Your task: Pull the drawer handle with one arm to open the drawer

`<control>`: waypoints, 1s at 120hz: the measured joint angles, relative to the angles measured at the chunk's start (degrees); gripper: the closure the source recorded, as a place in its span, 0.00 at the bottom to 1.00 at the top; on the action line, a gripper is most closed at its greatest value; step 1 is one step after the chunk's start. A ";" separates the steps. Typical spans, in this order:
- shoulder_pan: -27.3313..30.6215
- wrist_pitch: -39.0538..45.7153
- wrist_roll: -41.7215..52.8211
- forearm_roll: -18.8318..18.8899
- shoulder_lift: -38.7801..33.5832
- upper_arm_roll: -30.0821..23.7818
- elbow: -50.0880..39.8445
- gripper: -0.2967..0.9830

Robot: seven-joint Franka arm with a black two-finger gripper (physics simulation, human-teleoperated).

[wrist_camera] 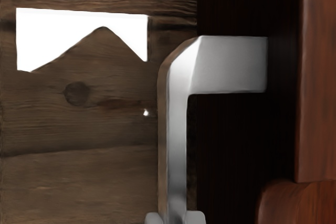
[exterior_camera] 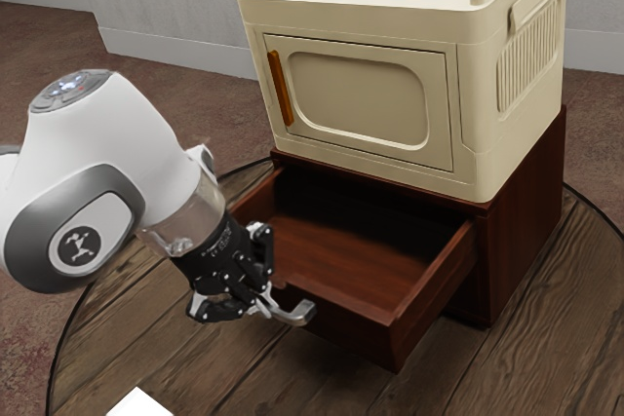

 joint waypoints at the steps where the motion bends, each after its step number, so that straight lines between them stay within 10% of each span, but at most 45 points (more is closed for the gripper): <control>1: -0.01 0.00 0.00 -0.01 -0.11 0.03 -0.10 0.85; 46: 0.01 -0.17 -0.42 -0.54 -1.94 0.18 -1.55 0.83; 80: -0.04 -2.44 -0.80 -0.56 -4.48 0.38 -0.04 0.54; 120: 0.96 -20.53 -0.92 1.25 8.87 2.78 23.71 0.31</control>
